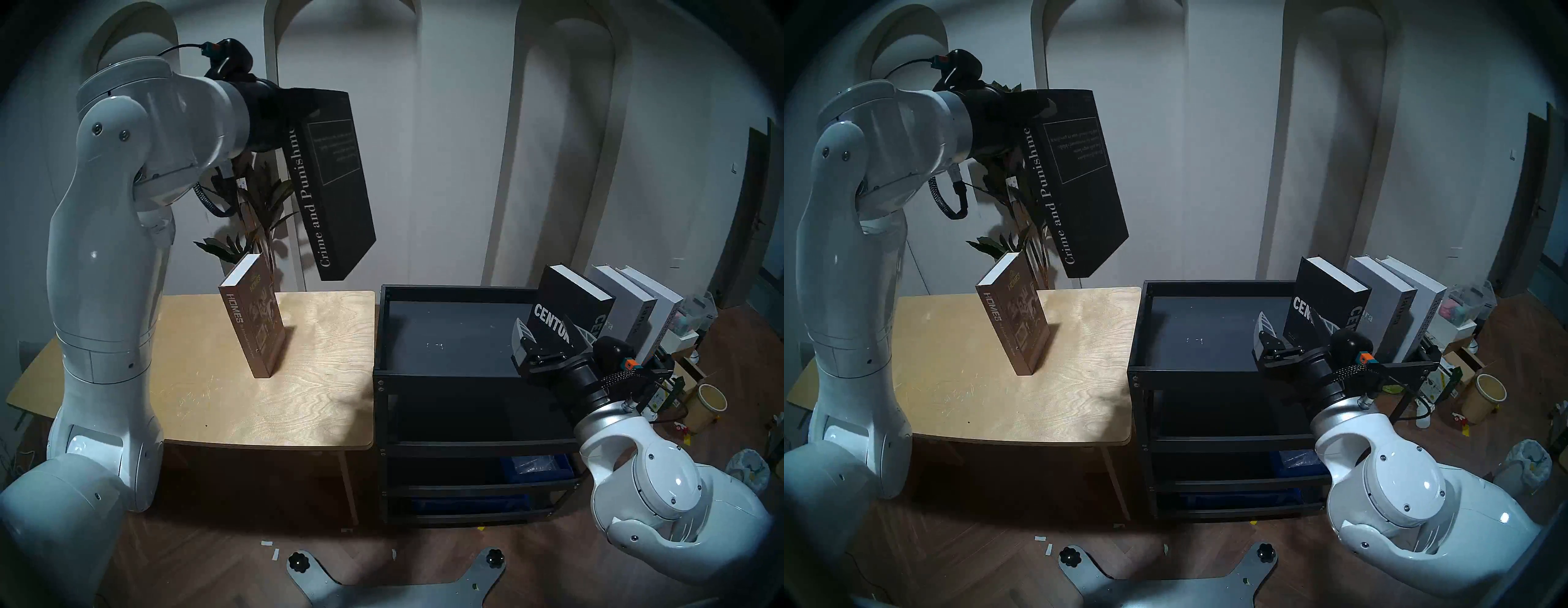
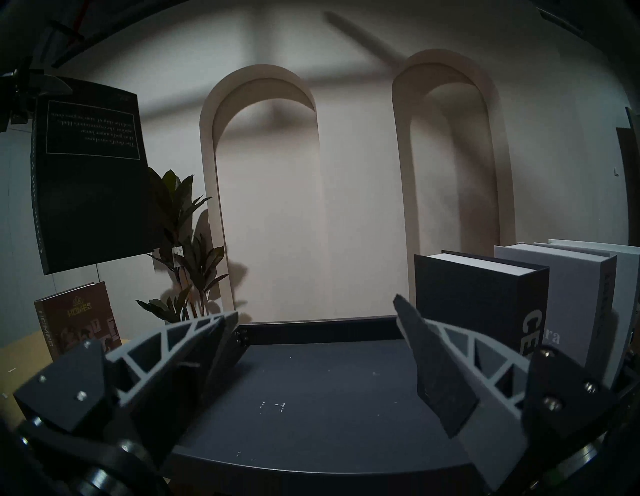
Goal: Move the books from the display table onto the shelf, standing them upright with spines facing out and tallest at one end
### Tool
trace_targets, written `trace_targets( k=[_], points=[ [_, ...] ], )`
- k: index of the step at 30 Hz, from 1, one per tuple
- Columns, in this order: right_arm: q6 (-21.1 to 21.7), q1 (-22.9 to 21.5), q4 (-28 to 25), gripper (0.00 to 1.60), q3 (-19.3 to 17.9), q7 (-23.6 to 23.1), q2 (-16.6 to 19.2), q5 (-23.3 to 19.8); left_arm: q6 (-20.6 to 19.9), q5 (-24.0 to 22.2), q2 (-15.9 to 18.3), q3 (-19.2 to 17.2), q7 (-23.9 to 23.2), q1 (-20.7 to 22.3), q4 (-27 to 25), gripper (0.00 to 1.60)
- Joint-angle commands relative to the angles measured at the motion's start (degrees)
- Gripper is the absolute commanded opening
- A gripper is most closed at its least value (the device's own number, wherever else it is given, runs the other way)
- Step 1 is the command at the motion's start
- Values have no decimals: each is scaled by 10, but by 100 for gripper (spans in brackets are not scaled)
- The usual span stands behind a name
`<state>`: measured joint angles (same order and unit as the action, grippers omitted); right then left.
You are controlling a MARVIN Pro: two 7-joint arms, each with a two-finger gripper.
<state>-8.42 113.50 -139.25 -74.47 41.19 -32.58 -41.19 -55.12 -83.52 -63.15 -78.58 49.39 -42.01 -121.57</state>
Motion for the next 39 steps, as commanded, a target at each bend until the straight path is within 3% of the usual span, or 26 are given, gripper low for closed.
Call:
trace_targets(
  k=[1,22,39],
  points=[
    [9,-52,-8,160,25,-7,-27,17,2,-6,-14,6,11,14,-14,0],
    [53,-148,-7,160,118,-30,-95,55,1,28,2,62,27,-2,27,0],
    [90,-216,20,160,203,-46,-168,80,4,66,5,102,18,17,37,0]
  ],
)
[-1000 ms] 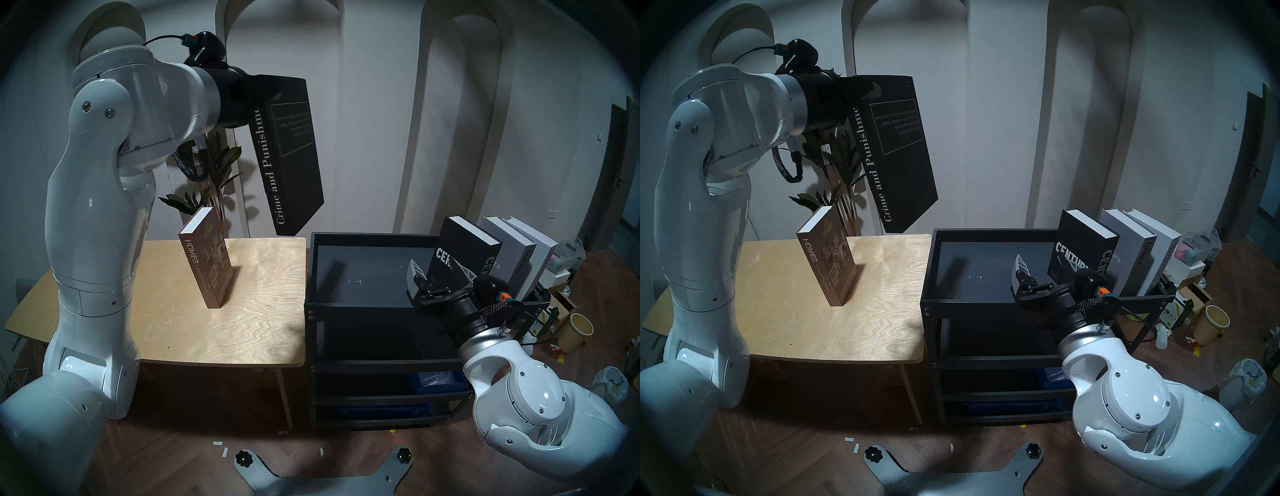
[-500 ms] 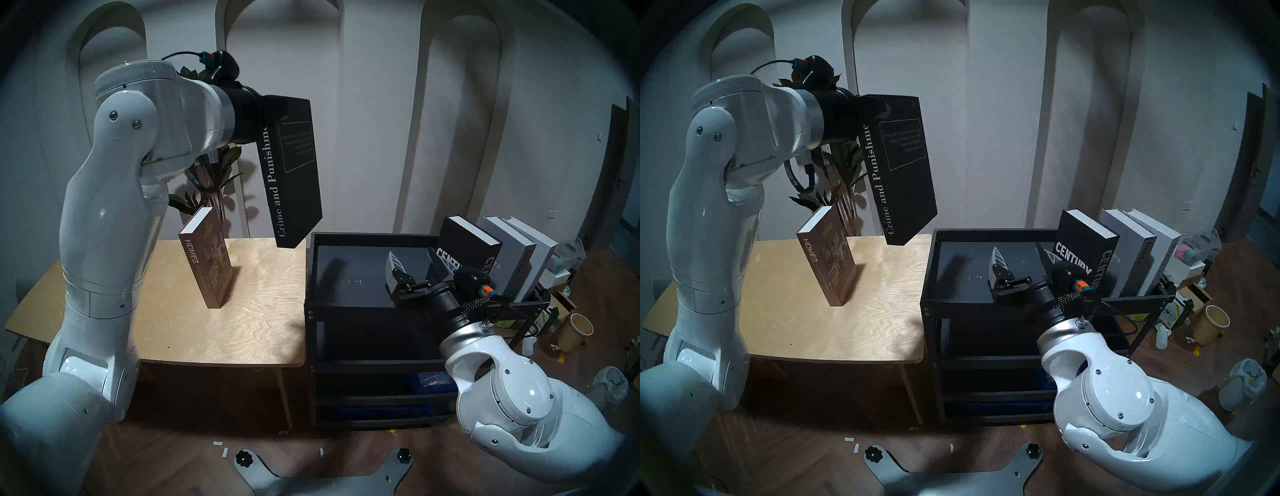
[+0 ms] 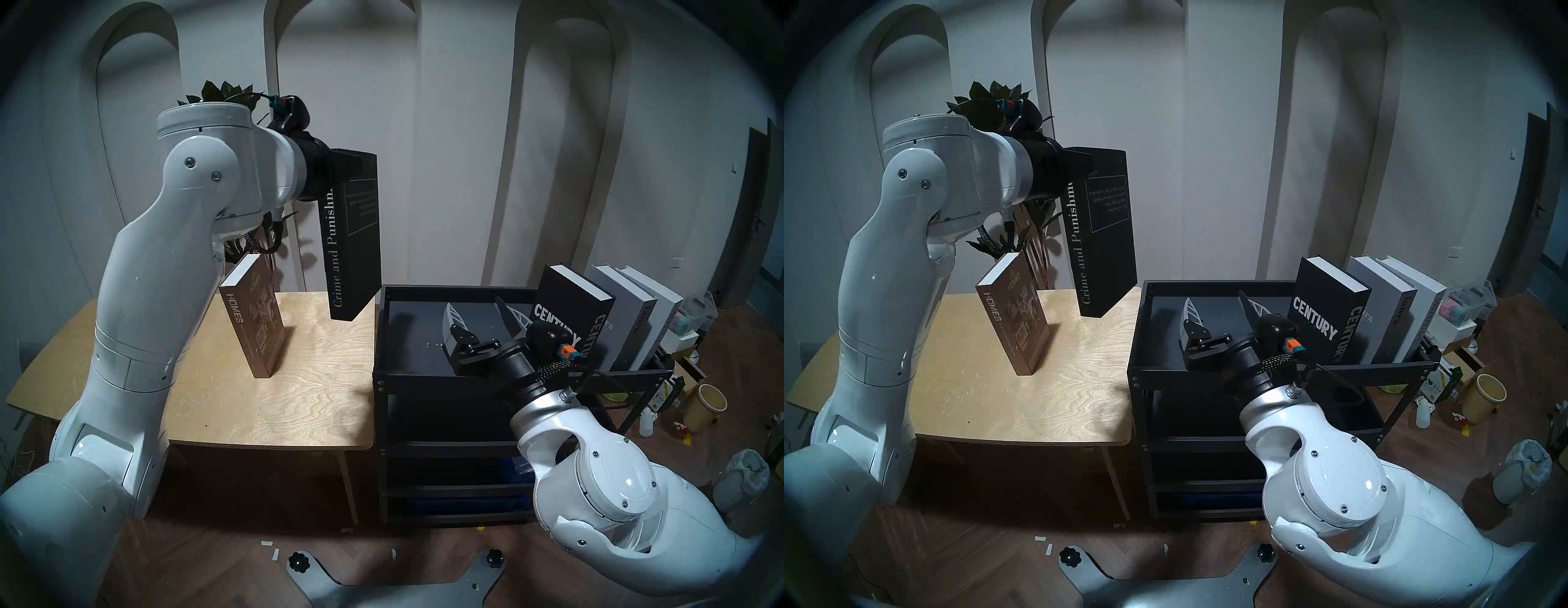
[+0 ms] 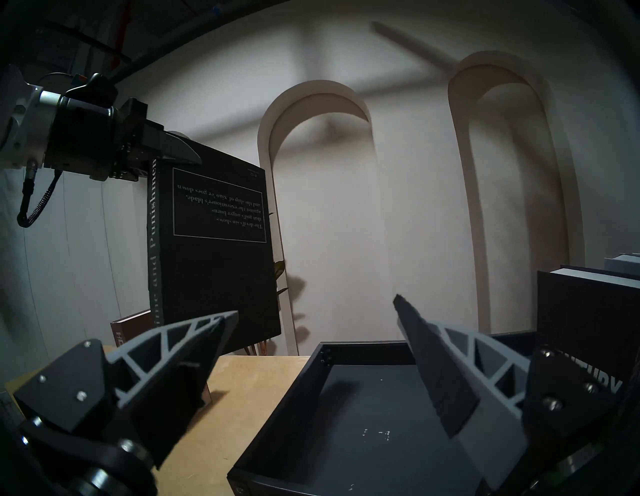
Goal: Move the books from the display table onto the shelf, standing them upright with spines facing out and tallest at one end
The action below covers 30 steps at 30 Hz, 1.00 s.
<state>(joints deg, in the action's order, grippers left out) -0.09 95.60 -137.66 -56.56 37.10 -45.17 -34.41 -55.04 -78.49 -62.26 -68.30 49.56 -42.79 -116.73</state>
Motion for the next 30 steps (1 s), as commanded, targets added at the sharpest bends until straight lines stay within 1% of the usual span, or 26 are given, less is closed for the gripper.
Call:
trace_targets(
  k=[1,7,14,16,27,29,30],
  points=[
    [9,-40,6,160,29,-6,-46,13,4,16,-4,1,15,25,-12,0],
    [21,-60,19,160,60,-9,-76,20,4,24,-5,4,13,29,-16,0],
    [32,-87,39,160,84,-5,-114,28,3,31,-5,3,12,31,-22,0],
    [38,-100,50,160,95,-4,-131,33,3,34,-7,4,11,32,-25,0],
    [57,-148,91,160,136,3,-195,49,2,39,-12,5,9,32,-39,0],
    [59,-157,95,160,144,3,-203,51,2,39,-14,5,7,33,-43,0],
    [62,-162,100,160,149,5,-215,53,1,39,-15,6,7,32,-45,0]
  ],
)
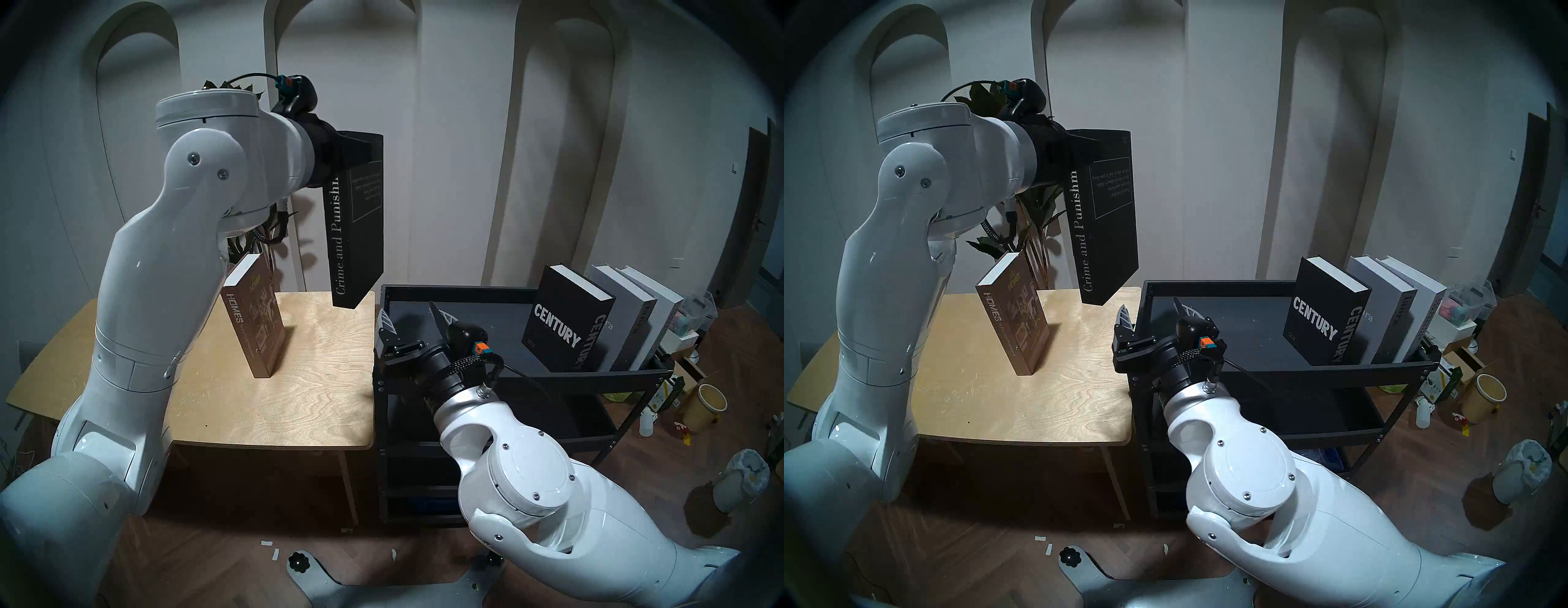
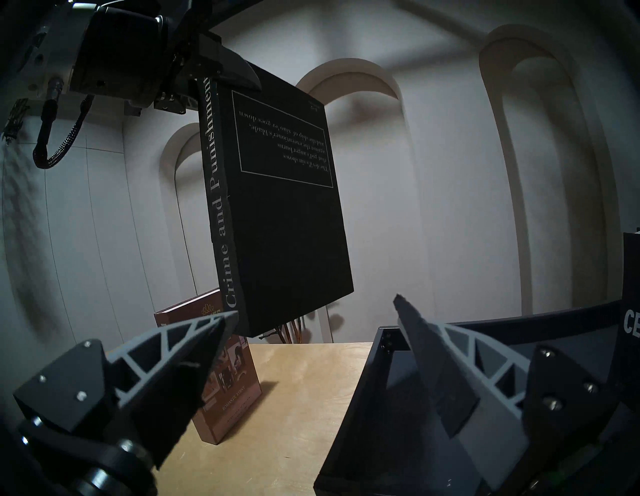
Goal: Move the books from the display table onto the shelf, standing them upright with spines facing out and tallest at one end
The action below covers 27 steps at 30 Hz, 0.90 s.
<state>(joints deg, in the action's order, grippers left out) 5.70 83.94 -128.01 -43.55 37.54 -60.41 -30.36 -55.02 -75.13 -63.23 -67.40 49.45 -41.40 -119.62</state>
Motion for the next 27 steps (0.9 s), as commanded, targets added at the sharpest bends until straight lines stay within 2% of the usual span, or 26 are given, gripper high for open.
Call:
trace_targets(
  k=[1,7,8,12,15,16,17,27],
  points=[
    [5,-51,5,160,23,1,-62,14,1,5,-6,-3,7,18,-19,0],
    [14,-81,28,160,45,7,-96,25,0,3,-10,-2,6,17,-30,0],
    [17,-86,34,160,49,9,-111,28,0,2,-11,-2,6,16,-32,0],
    [22,-108,49,160,61,12,-122,35,0,2,-14,-2,6,16,-39,0],
    [28,-124,66,160,68,17,-150,41,0,2,-15,-3,7,16,-43,0],
    [27,-129,67,160,69,17,-140,42,0,2,-14,-4,7,15,-44,0],
    [30,-136,75,160,71,19,-156,45,0,2,-15,-4,8,14,-45,0],
    [45,-198,138,160,86,36,-210,69,0,4,-9,-3,15,1,-43,0]
  ],
)
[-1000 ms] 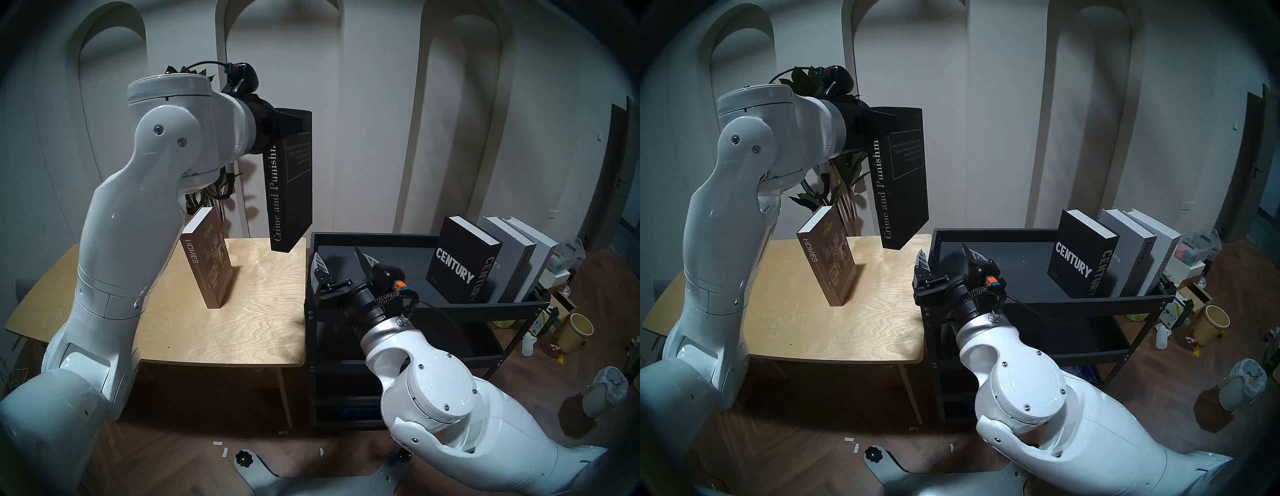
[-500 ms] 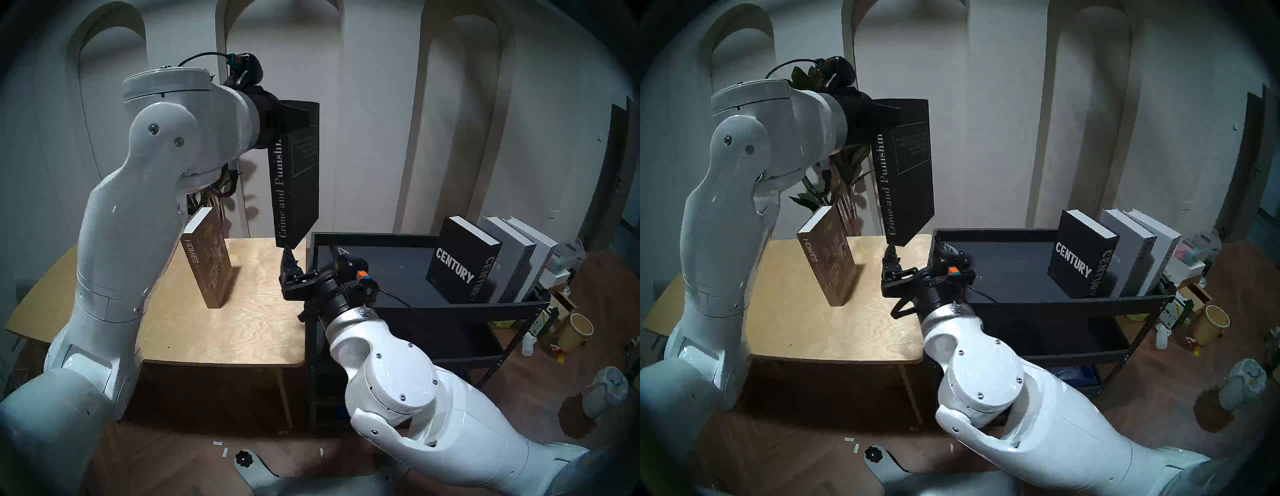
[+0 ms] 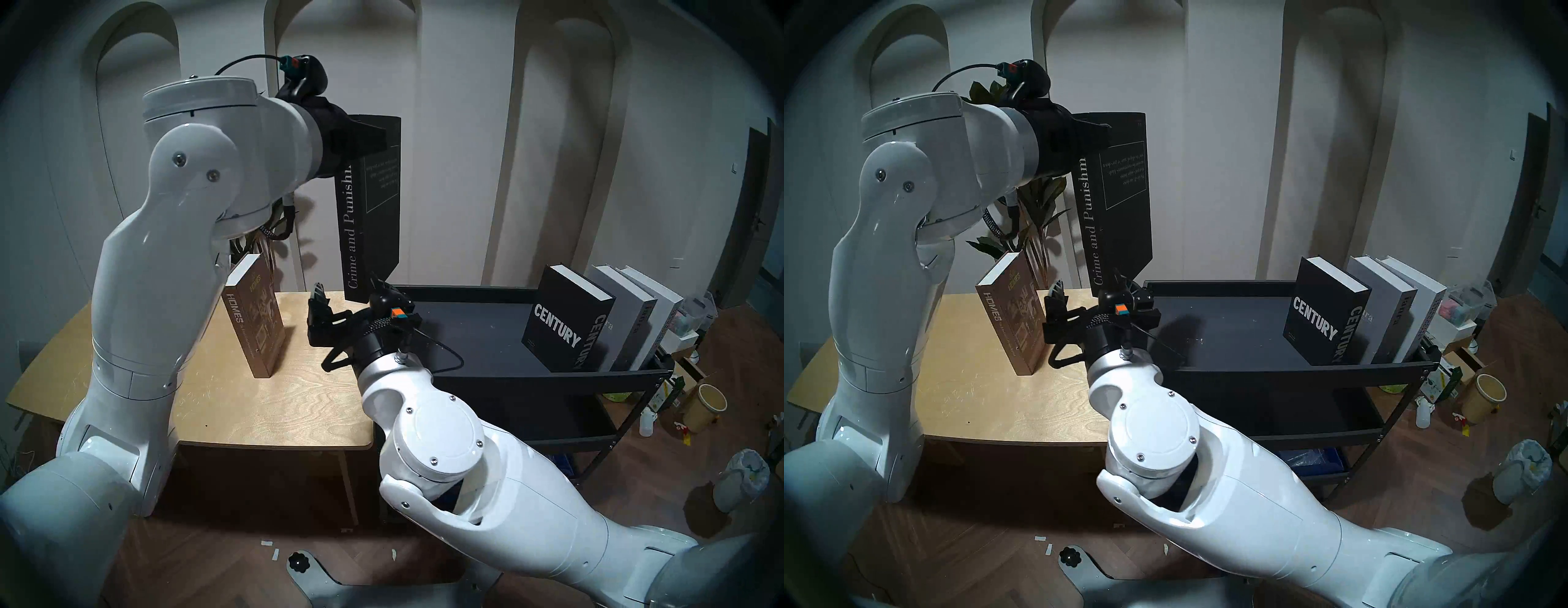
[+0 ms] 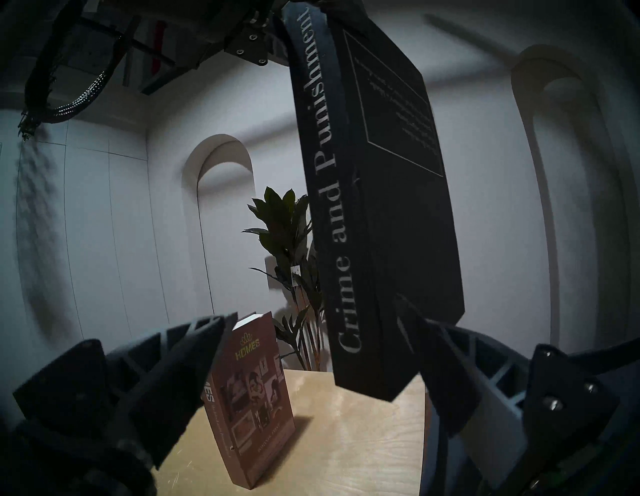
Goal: Move the books from the display table onto the shelf, standing them upright with spines facing out and tallest at one end
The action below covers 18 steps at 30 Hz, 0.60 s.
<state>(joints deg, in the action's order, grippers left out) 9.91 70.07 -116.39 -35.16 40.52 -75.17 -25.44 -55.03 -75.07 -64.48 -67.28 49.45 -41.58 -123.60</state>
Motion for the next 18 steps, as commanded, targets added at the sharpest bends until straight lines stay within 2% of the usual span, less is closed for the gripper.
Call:
trace_targets(
  k=[1,6,18],
  points=[
    [3,-64,26,160,2,8,-63,22,0,4,5,-5,16,1,-2,0],
    [11,-94,65,160,4,22,-97,35,0,7,8,-6,19,-5,1,0],
    [22,-145,169,160,6,64,-151,66,0,16,22,-18,24,-3,0,0]
  ],
)
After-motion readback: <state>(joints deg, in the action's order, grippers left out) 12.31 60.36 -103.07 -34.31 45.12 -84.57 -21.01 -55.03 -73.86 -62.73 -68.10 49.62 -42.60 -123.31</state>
